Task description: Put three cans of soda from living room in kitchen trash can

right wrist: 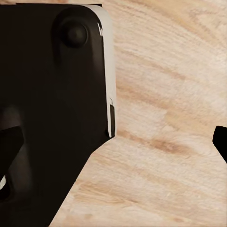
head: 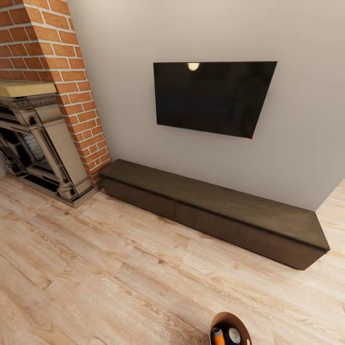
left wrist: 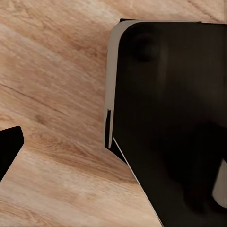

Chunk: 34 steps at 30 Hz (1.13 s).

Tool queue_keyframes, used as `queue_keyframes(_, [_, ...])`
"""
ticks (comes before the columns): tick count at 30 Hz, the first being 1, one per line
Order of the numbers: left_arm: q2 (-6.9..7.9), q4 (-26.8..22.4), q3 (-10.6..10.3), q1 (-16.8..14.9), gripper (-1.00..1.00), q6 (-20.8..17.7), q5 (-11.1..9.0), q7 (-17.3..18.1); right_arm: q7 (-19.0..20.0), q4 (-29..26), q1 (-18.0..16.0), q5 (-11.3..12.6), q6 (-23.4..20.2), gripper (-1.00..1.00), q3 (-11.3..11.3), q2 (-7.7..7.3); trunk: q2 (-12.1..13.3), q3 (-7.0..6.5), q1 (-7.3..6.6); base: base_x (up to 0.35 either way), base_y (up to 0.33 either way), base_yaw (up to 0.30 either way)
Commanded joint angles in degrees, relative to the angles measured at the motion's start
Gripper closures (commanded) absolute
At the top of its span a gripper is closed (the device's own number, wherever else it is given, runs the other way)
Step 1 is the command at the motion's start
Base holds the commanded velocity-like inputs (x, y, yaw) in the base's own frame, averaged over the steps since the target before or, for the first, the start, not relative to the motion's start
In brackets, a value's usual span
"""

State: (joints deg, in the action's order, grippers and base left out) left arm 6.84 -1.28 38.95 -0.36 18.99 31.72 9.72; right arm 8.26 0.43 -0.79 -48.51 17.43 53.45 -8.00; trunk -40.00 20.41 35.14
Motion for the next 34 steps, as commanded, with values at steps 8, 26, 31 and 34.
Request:
queue_keyframes(8, [-0.08,0.0,0.0,0.0,-1.00,0.0,0.0,0.0,0.0,0.0,0.0,0.1,0.0,-1.00,0.0,0.01,0.0,0.00,0.00,0.000,0.000,0.000])
queue_keyframes(26, [-0.08,0.0,0.0,0.0,-1.00,0.0,0.0,0.0,0.0,0.0,0.0,0.0,0.0,-1.00,0.0,0.03,0.0,0.00,0.00,0.000,0.000,0.000])
queue_keyframes(31, [-0.08,0.0,0.0,0.0,-1.00,0.0,-0.1,0.0,0.0,0.0,0.0,0.0,0.0,-1.00,0.0,0.02,0.0,0.00,0.00,0.000,0.000,0.000])
queue_keyframes(34, [-0.08,0.0,0.0,0.0,-1.00,0.0,-0.1,0.0,0.0,0.0,0.0,0.0,0.0,-1.00,0.0,0.03,0.0,0.00,0.00,0.000,0.000,0.000])
